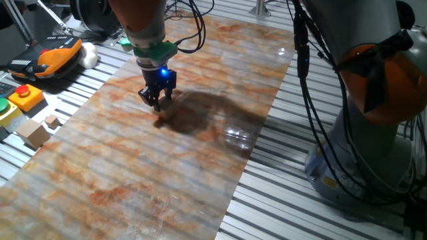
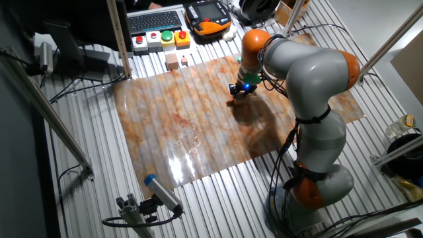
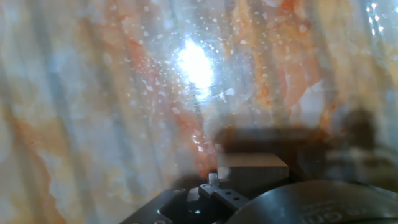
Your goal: Hold a small block with the gripper and sweep it from left to right on the table
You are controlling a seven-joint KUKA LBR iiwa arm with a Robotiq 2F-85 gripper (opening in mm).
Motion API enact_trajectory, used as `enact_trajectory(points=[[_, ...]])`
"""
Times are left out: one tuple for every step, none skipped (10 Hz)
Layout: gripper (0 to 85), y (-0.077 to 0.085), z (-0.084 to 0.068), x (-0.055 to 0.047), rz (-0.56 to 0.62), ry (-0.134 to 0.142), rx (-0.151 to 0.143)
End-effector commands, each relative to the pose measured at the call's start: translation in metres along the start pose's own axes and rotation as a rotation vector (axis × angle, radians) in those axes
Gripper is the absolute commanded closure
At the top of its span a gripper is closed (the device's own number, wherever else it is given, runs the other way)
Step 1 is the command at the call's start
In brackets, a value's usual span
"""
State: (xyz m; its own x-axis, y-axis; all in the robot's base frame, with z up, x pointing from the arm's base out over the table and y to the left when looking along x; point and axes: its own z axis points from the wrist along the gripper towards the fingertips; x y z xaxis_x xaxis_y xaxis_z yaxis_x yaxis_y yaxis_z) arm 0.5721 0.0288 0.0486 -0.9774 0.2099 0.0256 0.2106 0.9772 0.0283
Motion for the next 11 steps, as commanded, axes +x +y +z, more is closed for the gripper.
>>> enact_trajectory(points=[[85.0,0.003,0.002,0.003,0.004,0.002,0.0],[85.0,0.005,0.002,0.005,0.007,0.002,0.0],[85.0,0.007,0.002,0.006,0.012,0.003,-0.002],[85.0,0.01,0.002,0.008,0.017,0.004,-0.002],[85.0,0.012,0.002,0.009,0.02,0.004,-0.003],[85.0,0.014,0.002,0.011,0.024,0.005,-0.007],[85.0,0.016,0.002,0.013,0.029,0.006,-0.007],[85.0,0.018,0.002,0.014,0.03,0.006,-0.007],[85.0,0.019,0.002,0.015,0.035,0.007,-0.008],[85.0,0.021,0.002,0.015,0.037,0.007,-0.009],[85.0,0.023,0.003,0.017,0.04,0.007,-0.01]])
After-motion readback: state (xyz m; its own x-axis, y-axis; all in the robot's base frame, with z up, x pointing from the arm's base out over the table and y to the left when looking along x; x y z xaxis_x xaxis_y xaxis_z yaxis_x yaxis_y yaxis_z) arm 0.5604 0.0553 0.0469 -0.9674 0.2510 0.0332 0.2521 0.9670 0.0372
